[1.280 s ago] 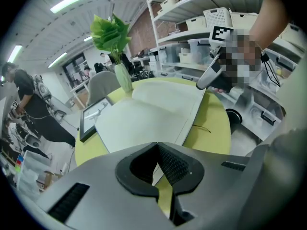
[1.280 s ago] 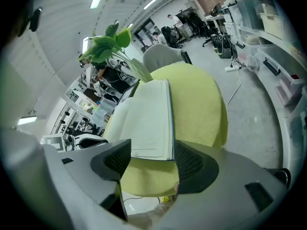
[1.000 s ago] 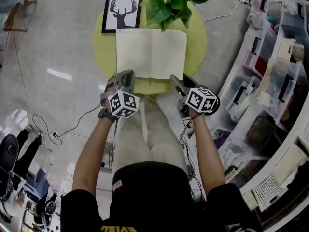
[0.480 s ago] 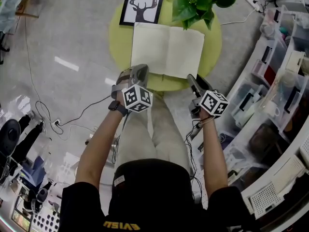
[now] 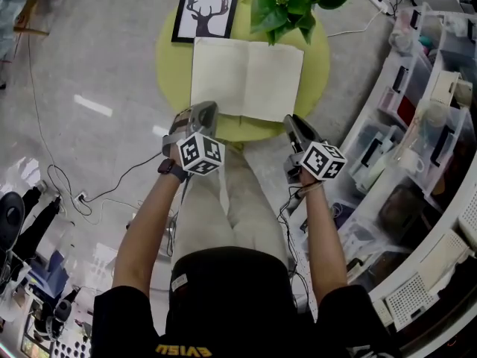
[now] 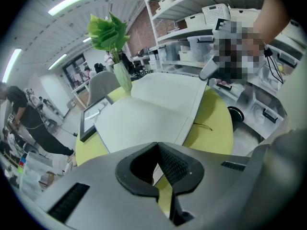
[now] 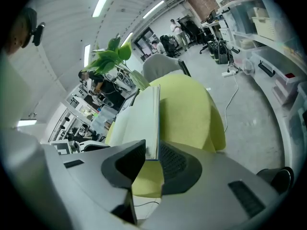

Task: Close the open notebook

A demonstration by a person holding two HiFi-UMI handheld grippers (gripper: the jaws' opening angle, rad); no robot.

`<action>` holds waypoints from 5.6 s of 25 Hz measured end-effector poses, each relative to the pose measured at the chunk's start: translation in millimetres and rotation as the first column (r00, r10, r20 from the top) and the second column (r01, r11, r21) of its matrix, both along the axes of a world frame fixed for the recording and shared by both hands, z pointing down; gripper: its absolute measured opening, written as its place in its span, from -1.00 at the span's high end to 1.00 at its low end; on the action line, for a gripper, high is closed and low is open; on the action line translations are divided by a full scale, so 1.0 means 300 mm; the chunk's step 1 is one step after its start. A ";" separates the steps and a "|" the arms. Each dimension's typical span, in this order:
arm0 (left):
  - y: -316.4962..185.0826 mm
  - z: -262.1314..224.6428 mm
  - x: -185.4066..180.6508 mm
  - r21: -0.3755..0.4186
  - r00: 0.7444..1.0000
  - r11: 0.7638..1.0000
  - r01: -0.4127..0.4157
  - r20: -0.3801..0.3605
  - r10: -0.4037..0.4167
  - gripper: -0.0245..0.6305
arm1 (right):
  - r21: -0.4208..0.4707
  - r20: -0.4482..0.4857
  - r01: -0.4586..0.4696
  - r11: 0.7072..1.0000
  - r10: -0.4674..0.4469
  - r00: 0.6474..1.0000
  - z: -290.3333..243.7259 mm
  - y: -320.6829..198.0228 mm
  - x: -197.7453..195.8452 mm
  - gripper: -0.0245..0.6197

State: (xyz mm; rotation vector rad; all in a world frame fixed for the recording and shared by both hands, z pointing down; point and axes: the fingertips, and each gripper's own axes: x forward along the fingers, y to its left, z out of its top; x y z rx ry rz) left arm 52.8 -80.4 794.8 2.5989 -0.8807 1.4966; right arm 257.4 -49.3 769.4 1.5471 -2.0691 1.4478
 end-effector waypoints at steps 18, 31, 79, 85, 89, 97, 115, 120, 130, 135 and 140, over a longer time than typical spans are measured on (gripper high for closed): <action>-0.001 0.002 0.002 -0.048 0.999 0.998 0.029 -0.044 -0.032 0.87 | 0.069 0.021 -0.046 0.997 0.045 0.999 -0.103 0.005 0.001 0.81; -0.004 0.006 0.002 -0.099 0.998 0.995 0.031 -0.046 -0.036 0.87 | 0.103 0.055 -0.043 0.994 0.037 0.998 -0.166 -0.001 -0.034 0.83; -0.034 -0.245 -0.171 0.037 0.951 0.970 0.241 -0.211 -0.228 0.87 | 0.209 0.080 0.125 0.970 -0.144 0.986 -0.351 -0.062 -0.362 0.89; -0.004 -0.247 -0.189 0.027 0.950 0.972 0.232 -0.220 -0.221 0.87 | 0.208 0.075 0.151 0.966 -0.170 0.983 -0.346 -0.071 -0.411 0.89; 0.018 -0.247 -0.210 0.025 0.950 0.972 0.232 -0.219 -0.221 0.87 | 0.208 0.074 0.172 0.963 -0.191 0.979 -0.341 -0.076 -0.447 0.89; 0.033 -0.239 -0.263 0.011 0.946 0.968 0.251 -0.214 -0.243 0.87 | 0.195 0.079 0.189 0.962 -0.208 0.975 -0.323 -0.079 -0.494 0.89; 0.057 -0.239 -0.399 -0.006 0.919 0.941 0.338 -0.215 -0.331 0.87 | 0.155 0.055 0.274 0.949 -0.285 0.957 -0.270 -0.102 -0.605 0.89; 0.069 -0.234 -0.422 -0.009 0.912 0.934 0.356 -0.214 -0.349 0.87 | 0.146 0.048 0.296 0.944 -0.305 0.951 -0.247 -0.106 -0.635 0.89; 0.074 -0.232 -0.447 -0.012 0.906 0.927 0.374 -0.209 -0.368 0.87 | 0.122 0.046 0.344 0.931 -0.352 0.935 -0.190 -0.119 -0.706 0.88; 0.085 -0.233 -0.467 -0.015 0.900 0.921 0.389 -0.208 -0.384 0.87 | 0.108 0.030 0.374 0.921 -0.379 0.925 -0.172 -0.120 -0.732 0.88; 0.097 -0.226 -0.491 -0.018 0.895 0.915 0.403 -0.204 -0.397 0.87 | 0.091 0.019 0.395 0.914 -0.398 0.917 -0.139 -0.124 -0.768 0.88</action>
